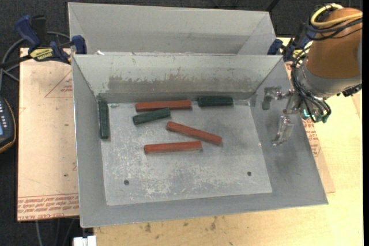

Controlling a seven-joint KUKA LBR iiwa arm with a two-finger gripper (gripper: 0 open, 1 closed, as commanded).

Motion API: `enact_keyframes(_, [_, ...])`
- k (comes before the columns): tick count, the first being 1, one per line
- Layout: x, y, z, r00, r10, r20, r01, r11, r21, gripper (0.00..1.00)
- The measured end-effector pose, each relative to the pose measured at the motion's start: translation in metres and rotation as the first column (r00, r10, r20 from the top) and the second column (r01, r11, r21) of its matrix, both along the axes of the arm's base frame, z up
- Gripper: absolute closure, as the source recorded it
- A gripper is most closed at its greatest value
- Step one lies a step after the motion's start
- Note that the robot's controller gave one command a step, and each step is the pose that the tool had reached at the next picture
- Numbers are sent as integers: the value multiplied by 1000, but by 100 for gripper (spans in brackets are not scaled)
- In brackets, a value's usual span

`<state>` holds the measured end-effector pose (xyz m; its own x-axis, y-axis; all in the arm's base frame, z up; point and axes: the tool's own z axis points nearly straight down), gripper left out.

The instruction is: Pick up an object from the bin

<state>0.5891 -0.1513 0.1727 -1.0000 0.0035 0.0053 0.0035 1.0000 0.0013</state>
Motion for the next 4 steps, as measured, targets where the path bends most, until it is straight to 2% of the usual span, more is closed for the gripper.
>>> enact_keyframes(1, [29, 72, -106, 968, -252, 2, 252, 968, 2, 0])
enact_keyframes(2, [16, 141, -102, 984, -179, 6, 179, 984, 2, 0])
enact_keyframes(3, [17, 137, -101, 983, -185, 8, 185, 983, 0, 100])
enact_keyframes(4, [54, 156, 43, 971, 237, 15, -237, 971, -3, 100])
